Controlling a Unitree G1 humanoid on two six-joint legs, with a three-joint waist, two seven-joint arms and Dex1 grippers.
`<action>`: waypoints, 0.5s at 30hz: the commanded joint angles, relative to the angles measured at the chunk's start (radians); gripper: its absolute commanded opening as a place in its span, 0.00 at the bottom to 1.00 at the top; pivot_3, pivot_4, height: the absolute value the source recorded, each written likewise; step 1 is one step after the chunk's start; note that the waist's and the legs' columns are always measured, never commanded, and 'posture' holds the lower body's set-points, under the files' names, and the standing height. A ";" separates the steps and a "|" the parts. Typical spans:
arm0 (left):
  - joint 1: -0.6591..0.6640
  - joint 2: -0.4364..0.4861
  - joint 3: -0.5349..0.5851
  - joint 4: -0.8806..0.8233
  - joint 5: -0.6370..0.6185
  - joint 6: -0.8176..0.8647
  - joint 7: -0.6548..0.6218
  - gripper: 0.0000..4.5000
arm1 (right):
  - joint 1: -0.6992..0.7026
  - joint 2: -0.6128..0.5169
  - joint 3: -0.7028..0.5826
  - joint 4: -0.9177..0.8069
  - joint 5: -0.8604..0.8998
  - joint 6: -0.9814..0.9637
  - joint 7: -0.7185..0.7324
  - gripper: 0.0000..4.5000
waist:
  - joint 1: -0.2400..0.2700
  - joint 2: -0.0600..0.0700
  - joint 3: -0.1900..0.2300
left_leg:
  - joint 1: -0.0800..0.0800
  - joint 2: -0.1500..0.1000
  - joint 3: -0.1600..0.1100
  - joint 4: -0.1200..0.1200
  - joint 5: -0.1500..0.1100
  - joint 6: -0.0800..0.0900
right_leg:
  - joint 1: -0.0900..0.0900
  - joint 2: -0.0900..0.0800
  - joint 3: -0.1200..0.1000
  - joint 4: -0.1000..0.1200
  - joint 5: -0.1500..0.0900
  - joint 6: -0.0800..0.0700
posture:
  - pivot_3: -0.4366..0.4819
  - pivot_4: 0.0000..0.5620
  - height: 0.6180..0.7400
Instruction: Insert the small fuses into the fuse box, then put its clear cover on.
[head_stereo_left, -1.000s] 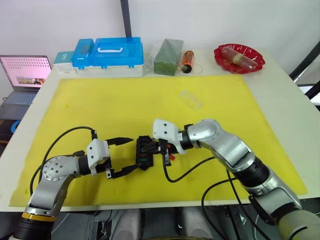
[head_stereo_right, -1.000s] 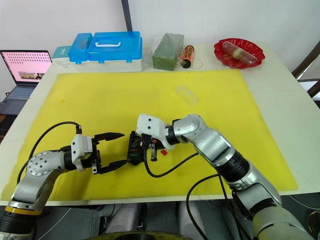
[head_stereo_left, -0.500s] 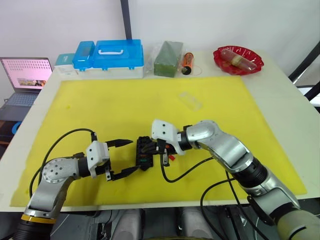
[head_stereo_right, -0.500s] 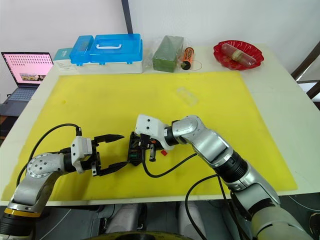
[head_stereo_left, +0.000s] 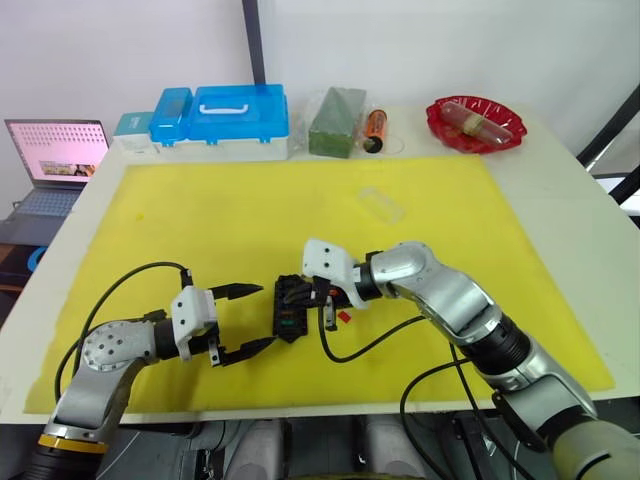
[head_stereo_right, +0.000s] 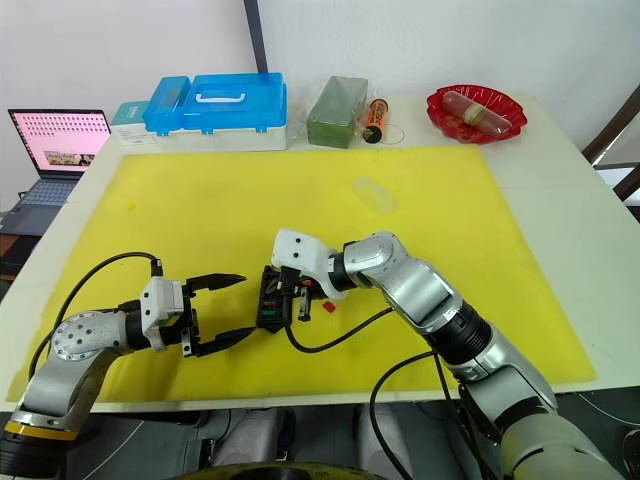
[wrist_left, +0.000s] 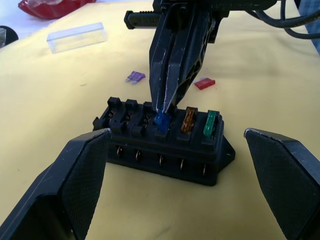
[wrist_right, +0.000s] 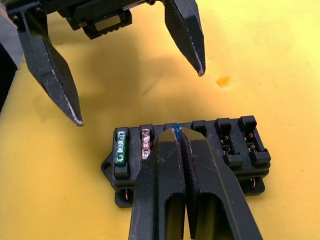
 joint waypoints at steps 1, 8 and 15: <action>-0.004 0.013 0.030 -0.021 -0.002 -0.012 0.005 1.00 | 0.066 -0.049 0.124 0.080 -0.067 0.047 0.018 0.01 | 0.000 0.001 -0.001 | 0.000 0.000 0.000 0.000 0.000 0.000 | 0.000 0.000 0.000 0.000 0.000 0.000 | 0.48 0.27 1.00; -0.010 0.014 0.023 -0.019 0.001 -0.013 0.007 1.00 | 0.077 -0.049 0.142 0.103 -0.090 0.021 0.023 0.01 | 0.000 0.003 -0.007 | 0.000 0.000 0.000 -0.001 0.000 0.000 | 0.001 0.000 0.000 -0.002 0.000 0.000 | 0.48 0.27 1.00; -0.018 0.013 0.015 -0.030 0.003 -0.003 0.013 1.00 | 0.086 -0.056 0.169 0.111 -0.108 -0.001 0.047 0.01 | 0.000 0.003 -0.008 | 0.000 0.000 0.000 -0.001 0.000 0.000 | 0.001 0.000 0.000 -0.003 -0.001 0.000 | 0.48 0.27 1.00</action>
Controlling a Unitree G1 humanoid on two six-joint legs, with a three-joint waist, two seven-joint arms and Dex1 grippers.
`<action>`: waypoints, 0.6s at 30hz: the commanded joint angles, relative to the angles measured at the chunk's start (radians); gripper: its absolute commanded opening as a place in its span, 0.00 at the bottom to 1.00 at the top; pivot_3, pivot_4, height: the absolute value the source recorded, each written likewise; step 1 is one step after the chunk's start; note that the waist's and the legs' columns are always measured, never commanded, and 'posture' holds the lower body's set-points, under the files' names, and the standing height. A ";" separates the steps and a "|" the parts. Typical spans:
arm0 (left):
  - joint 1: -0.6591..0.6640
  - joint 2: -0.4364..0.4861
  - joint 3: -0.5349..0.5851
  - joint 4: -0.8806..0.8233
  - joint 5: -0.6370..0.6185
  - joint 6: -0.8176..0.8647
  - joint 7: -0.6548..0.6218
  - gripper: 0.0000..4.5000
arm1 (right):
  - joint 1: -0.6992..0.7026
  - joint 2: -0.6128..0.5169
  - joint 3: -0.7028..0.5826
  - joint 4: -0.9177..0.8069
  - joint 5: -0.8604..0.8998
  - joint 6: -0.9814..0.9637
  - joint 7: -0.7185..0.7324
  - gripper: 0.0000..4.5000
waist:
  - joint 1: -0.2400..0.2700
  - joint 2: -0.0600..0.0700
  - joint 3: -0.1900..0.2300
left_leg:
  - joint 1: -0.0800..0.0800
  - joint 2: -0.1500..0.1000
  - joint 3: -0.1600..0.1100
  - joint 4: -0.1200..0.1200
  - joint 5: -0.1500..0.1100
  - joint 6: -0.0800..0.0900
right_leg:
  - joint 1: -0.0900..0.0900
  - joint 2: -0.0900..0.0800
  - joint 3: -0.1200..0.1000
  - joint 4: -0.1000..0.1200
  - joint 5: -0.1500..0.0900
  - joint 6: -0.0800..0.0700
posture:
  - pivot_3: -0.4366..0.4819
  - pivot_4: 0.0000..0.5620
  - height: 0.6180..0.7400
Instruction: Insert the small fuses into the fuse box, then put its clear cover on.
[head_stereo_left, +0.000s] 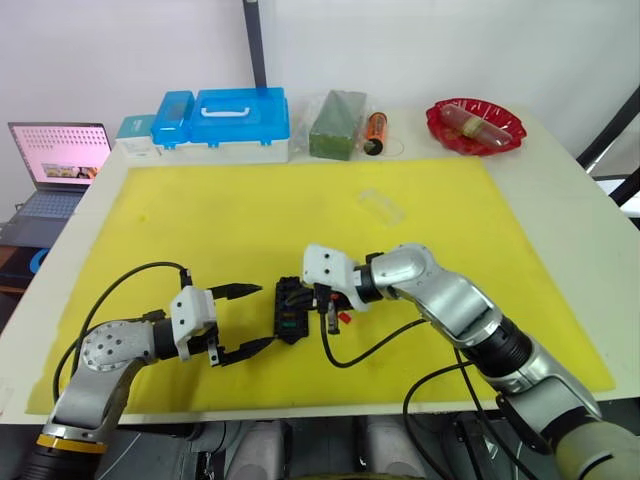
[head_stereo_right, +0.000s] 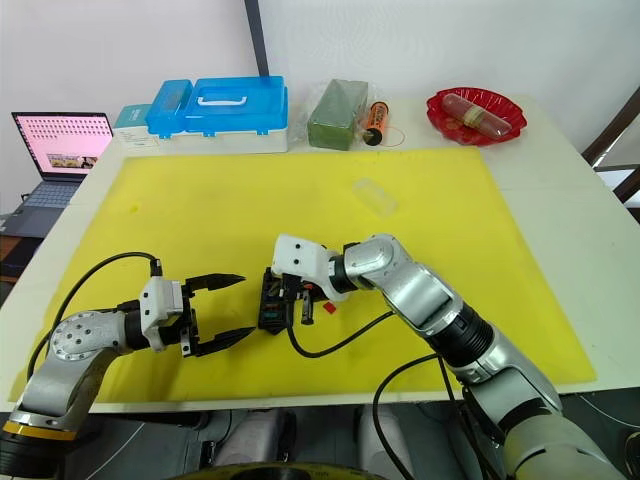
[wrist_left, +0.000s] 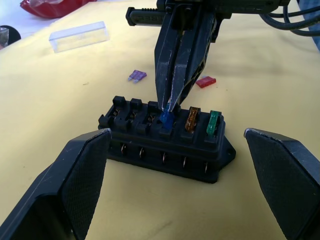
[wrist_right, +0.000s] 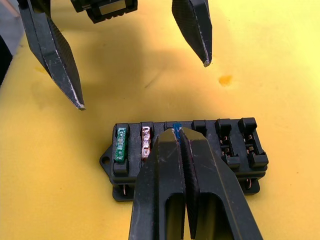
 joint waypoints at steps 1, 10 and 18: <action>-0.011 0.009 0.015 -0.032 0.002 -0.002 0.009 1.00 | 0.080 -0.043 0.144 0.109 -0.062 0.065 0.039 0.01 | 0.000 0.000 0.000 | 0.000 0.000 0.000 0.000 0.000 0.000 | 0.000 0.000 0.000 0.000 0.000 0.000 | 0.48 0.27 1.00; -0.004 0.016 0.020 -0.049 -0.004 0.012 0.015 1.00 | 0.096 -0.035 0.153 0.145 -0.084 0.056 0.054 0.01 | 0.000 0.000 -0.005 | 0.000 0.000 0.000 0.000 0.000 0.000 | 0.000 0.000 0.000 -0.001 0.000 0.000 | 0.48 0.27 1.00; 0.009 0.028 0.023 -0.062 -0.008 0.034 0.015 1.00 | 0.105 -0.010 0.120 0.209 -0.091 0.057 0.023 0.01 | 0.000 0.000 -0.008 | 0.001 0.002 0.000 -0.001 0.000 0.000 | 0.001 -0.001 0.000 -0.002 -0.002 0.000 | 0.48 0.27 1.00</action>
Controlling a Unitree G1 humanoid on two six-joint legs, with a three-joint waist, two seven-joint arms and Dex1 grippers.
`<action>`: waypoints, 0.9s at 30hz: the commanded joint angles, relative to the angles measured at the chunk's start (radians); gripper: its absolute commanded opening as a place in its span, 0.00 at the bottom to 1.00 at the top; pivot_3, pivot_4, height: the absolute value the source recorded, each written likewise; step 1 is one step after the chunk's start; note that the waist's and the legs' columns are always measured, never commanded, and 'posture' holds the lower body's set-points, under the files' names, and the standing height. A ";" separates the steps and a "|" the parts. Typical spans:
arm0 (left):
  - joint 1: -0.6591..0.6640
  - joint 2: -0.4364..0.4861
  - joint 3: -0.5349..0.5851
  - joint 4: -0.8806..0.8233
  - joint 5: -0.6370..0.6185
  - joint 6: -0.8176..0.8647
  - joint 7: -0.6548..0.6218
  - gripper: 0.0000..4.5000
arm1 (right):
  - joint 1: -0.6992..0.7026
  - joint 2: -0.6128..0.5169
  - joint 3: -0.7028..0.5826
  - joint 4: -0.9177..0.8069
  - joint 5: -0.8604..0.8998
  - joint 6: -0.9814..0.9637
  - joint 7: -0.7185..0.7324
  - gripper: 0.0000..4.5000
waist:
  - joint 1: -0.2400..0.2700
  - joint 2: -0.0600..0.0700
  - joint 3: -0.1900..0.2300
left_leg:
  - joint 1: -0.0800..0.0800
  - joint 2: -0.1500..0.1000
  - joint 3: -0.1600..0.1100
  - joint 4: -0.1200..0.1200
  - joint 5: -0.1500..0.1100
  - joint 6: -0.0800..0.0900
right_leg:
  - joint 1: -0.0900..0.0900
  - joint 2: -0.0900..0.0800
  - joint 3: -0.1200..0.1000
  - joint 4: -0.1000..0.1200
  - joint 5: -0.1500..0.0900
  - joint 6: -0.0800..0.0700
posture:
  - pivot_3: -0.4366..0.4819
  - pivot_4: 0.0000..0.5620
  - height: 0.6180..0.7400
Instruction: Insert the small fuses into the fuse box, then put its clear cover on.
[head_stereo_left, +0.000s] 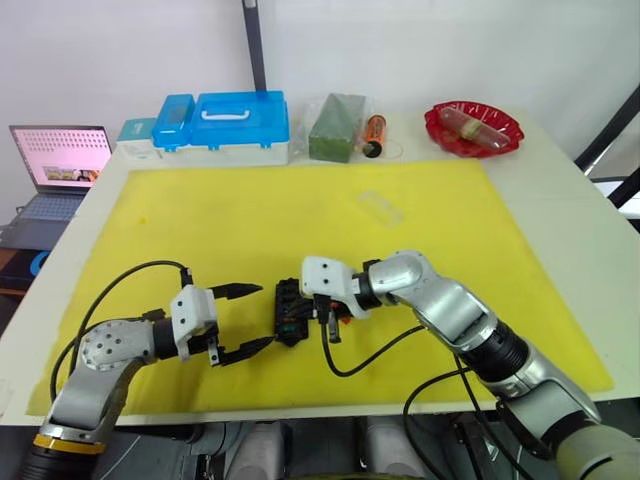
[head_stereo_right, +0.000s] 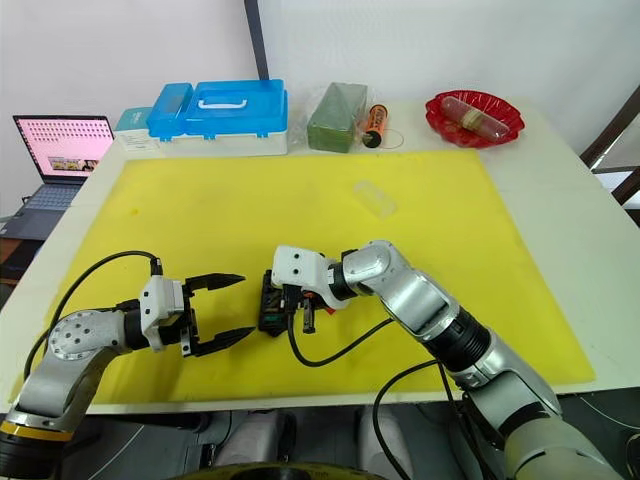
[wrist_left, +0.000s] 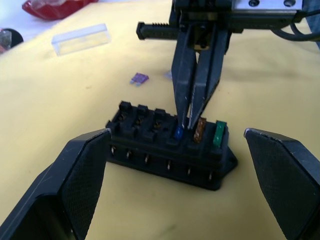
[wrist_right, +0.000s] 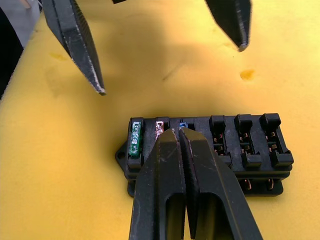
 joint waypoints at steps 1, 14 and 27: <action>-0.003 0.013 0.022 -0.035 -0.007 0.006 0.005 1.00 | 0.083 -0.017 0.095 0.185 -0.064 0.092 -0.015 0.01 | 0.000 0.000 -0.001 | 0.001 0.000 0.000 0.000 0.000 0.000 | 0.000 0.000 0.000 0.000 0.000 0.000 | 0.48 0.27 1.00; -0.010 0.014 0.033 -0.009 -0.007 0.016 0.003 1.00 | 0.068 -0.032 0.022 0.148 -0.024 0.095 0.007 0.01 | 0.002 0.000 -0.001 | 0.011 0.001 0.001 -0.006 -0.001 0.000 | 0.004 -0.002 0.001 0.000 -0.007 0.004 | 0.48 0.27 1.00; -0.009 0.009 0.029 0.040 -0.004 -0.028 -0.027 1.00 | 0.060 -0.013 -0.040 0.101 0.020 0.097 -0.002 0.01 | 0.003 -0.002 0.008 | 0.009 0.001 0.000 -0.008 -0.001 0.000 | 0.001 -0.006 0.000 -0.002 -0.007 0.003 | 0.48 0.27 1.00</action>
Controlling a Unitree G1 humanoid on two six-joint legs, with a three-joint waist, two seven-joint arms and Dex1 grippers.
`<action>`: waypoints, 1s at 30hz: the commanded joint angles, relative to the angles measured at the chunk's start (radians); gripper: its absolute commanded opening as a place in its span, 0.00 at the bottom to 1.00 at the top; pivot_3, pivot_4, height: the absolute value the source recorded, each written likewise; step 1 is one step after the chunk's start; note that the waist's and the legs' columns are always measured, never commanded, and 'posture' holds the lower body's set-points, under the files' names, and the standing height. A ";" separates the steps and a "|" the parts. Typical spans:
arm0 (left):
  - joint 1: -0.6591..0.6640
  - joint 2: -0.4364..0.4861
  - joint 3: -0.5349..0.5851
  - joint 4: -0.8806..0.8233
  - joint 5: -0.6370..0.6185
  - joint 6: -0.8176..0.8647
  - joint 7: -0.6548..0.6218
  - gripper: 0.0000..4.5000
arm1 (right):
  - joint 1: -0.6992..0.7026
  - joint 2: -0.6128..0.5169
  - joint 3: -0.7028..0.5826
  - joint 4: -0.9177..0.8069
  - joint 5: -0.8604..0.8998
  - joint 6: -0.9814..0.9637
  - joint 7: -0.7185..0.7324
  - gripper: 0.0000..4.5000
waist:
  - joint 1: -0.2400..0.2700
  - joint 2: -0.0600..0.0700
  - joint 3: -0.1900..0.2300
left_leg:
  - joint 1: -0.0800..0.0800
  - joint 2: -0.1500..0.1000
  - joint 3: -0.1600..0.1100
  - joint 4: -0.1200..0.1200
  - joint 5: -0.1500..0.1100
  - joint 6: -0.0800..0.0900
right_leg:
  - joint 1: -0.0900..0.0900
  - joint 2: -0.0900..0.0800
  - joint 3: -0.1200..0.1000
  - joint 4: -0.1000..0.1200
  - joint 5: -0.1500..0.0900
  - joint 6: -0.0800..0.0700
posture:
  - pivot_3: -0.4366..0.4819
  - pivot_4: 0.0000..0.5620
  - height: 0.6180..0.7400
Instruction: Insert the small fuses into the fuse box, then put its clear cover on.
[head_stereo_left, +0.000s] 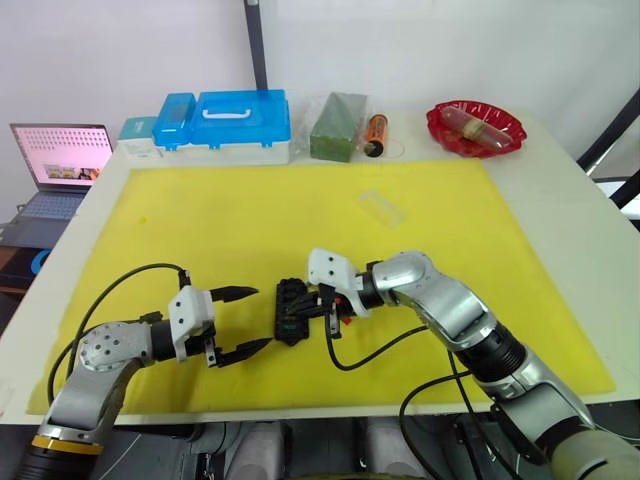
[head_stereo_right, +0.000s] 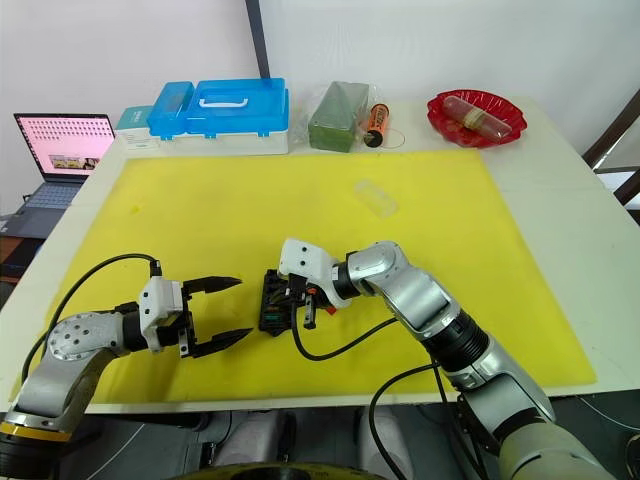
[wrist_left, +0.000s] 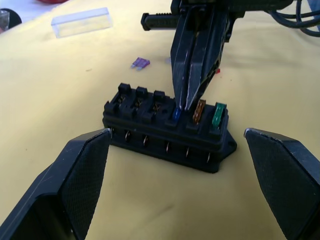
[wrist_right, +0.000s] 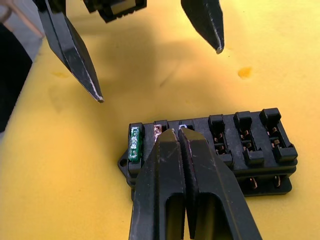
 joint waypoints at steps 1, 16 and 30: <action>-0.006 0.006 0.027 0.000 -0.005 -0.031 -0.013 1.00 | 0.041 -0.036 0.025 0.053 -0.025 0.074 -0.012 0.01 | 0.000 0.000 0.001 | 0.000 0.000 0.000 -0.001 0.000 0.000 | 0.000 0.000 0.000 0.000 0.000 0.000 | 0.48 0.27 1.00; -0.008 0.026 0.063 -0.097 -0.060 0.053 0.001 1.00 | -0.003 -0.019 -0.172 -0.192 0.176 0.156 -0.023 0.01 | -0.001 -0.003 0.013 | -0.027 -0.002 0.000 -0.004 0.000 0.000 | -0.024 0.002 -0.001 0.000 0.006 -0.001 | 0.48 0.27 1.00; -0.006 0.131 0.183 -0.144 -0.115 0.192 0.003 1.00 | 0.045 -0.241 -0.313 -0.230 0.144 -0.005 -0.011 0.37 | -0.001 -0.008 0.018 | -0.028 -0.003 0.000 -0.003 0.000 0.000 | -0.023 0.004 -0.002 0.000 0.006 -0.002 | 0.48 0.27 1.00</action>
